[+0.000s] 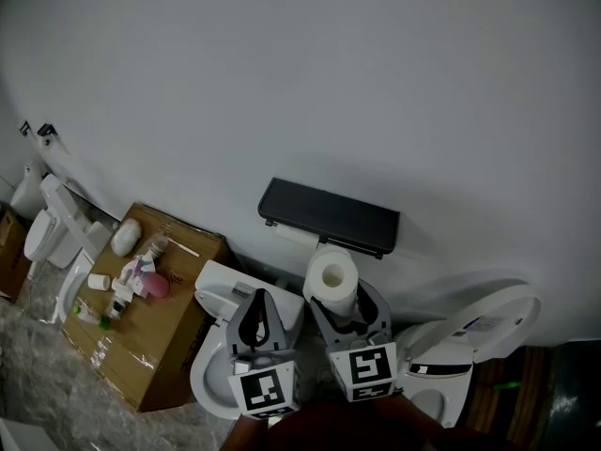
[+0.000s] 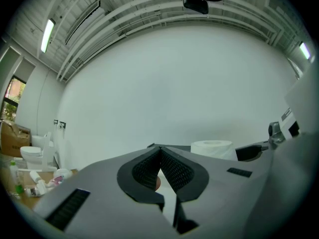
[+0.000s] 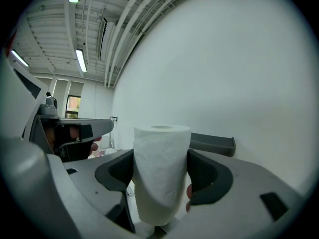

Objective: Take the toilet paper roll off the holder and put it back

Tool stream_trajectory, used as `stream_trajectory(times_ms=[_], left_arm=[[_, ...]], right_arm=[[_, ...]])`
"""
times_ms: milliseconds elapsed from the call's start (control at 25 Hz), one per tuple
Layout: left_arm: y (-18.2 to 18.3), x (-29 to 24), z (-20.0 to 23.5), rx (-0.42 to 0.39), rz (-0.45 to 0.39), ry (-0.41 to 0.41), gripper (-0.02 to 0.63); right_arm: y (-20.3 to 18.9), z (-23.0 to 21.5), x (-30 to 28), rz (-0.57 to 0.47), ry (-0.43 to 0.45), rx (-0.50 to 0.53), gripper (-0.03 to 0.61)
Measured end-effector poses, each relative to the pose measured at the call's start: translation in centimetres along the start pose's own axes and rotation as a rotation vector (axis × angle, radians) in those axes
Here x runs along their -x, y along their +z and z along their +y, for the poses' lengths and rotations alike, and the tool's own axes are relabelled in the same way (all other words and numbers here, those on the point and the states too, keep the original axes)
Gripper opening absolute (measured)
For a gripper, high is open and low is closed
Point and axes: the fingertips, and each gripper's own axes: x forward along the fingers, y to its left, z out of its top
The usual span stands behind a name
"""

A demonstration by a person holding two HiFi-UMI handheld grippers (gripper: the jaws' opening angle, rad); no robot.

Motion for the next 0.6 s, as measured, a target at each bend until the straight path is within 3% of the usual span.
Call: stream_trajectory(times_ms=[600], left_arm=[[0.1, -0.3, -0.6, 0.004, -0.006, -0.014, 0.014]], right_arm=[[3.4, -1.0, 0.3, -0.078, -0.02, 0.008, 0.33]])
